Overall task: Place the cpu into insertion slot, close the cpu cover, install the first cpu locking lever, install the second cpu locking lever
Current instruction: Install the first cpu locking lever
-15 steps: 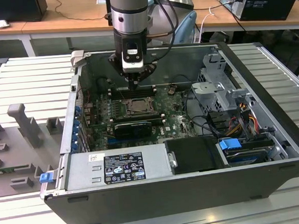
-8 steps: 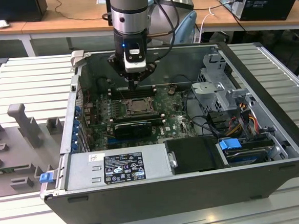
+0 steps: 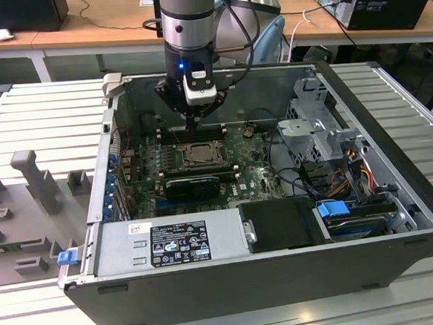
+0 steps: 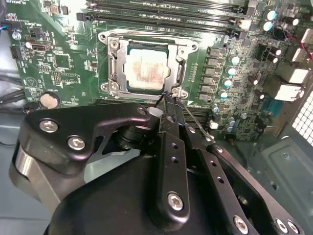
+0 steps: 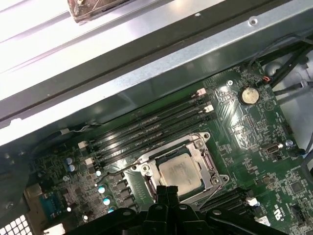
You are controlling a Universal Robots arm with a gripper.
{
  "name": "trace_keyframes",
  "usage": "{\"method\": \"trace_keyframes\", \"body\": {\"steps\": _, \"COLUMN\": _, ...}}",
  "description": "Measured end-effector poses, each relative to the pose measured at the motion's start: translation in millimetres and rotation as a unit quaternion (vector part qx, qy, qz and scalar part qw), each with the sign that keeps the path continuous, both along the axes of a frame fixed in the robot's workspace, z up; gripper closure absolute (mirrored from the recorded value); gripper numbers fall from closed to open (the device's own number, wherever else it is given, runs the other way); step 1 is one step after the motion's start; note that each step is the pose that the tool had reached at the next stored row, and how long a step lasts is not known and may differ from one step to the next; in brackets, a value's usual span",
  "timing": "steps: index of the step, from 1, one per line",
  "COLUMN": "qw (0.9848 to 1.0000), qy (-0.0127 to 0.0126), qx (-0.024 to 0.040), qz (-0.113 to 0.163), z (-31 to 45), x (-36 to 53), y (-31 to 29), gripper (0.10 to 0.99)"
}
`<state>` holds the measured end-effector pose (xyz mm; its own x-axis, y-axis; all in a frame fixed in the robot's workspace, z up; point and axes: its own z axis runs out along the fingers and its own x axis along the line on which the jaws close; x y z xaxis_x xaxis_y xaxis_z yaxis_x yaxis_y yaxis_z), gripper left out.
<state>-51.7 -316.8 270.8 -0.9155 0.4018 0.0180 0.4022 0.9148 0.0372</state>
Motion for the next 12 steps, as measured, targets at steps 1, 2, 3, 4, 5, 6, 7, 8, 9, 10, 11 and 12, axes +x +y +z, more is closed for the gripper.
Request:
{"method": "trace_keyframes", "body": {"steps": 1, "qw": 1.0000, "qy": 0.0000, "qx": 0.0000, "qz": 0.003, "z": 0.0, "x": 0.0, "y": 0.0, "gripper": 0.980}}
{"method": "trace_keyframes", "body": {"steps": 2, "qw": 1.0000, "qy": 0.0000, "qx": 0.0000, "qz": 0.009, "z": 0.0, "x": 0.0, "y": 0.0, "gripper": 0.980}}
{"method": "trace_keyframes", "body": {"steps": 3, "qw": 0.9999, "qy": 0.0000, "qx": 0.0000, "qz": 0.017, "z": 0.0, "x": 0.0, "y": 0.0, "gripper": 0.980}}
{"method": "trace_keyframes", "body": {"steps": 4, "qw": 0.9998, "qy": 0.0000, "qx": 0.0000, "qz": 0.022, "z": 0.0, "x": 0.0, "y": 0.0, "gripper": 0.980}}
{"method": "trace_keyframes", "body": {"steps": 5, "qw": 0.9997, "qy": 0.0000, "qx": 0.0000, "qz": 0.026, "z": 0.0, "x": 0.0, "y": 0.0, "gripper": 0.980}}
{"method": "trace_keyframes", "body": {"steps": 6, "qw": 0.9995, "qy": 0.0000, "qx": 0.0000, "qz": 0.032, "z": 0.0, "x": 0.0, "y": 0.0, "gripper": 0.980}}
{"method": "trace_keyframes", "body": {"steps": 7, "qw": 0.9992, "qy": 0.0000, "qx": 0.0000, "qz": 0.040, "z": 0.0, "x": 0.0, "y": 0.0, "gripper": 0.980}}
{"method": "trace_keyframes", "body": {"steps": 8, "qw": 0.9988, "qy": 0.0000, "qx": 0.0000, "qz": 0.049, "z": 0.0, "x": 0.0, "y": 0.0, "gripper": 0.980}}
{"method": "trace_keyframes", "body": {"steps": 9, "qw": 0.9985, "qy": 0.0000, "qx": 0.0000, "qz": 0.055, "z": 0.0, "x": 0.0, "y": 0.0, "gripper": 0.980}}
{"method": "trace_keyframes", "body": {"steps": 10, "qw": 0.9983, "qy": 0.0000, "qx": 0.0000, "qz": 0.059, "z": 0.0, "x": 0.0, "y": 0.0, "gripper": 0.980}}
{"method": "trace_keyframes", "body": {"steps": 11, "qw": 0.9977, "qy": 0.0000, "qx": 0.0000, "qz": 0.068, "z": 0.0, "x": 0.0, "y": 0.0, "gripper": 0.980}}
{"method": "trace_keyframes", "body": {"steps": 12, "qw": 0.9972, "qy": 0.0000, "qx": 0.0000, "qz": 0.074, "z": 0.0, "x": 0.0, "y": 0.0, "gripper": 0.980}}
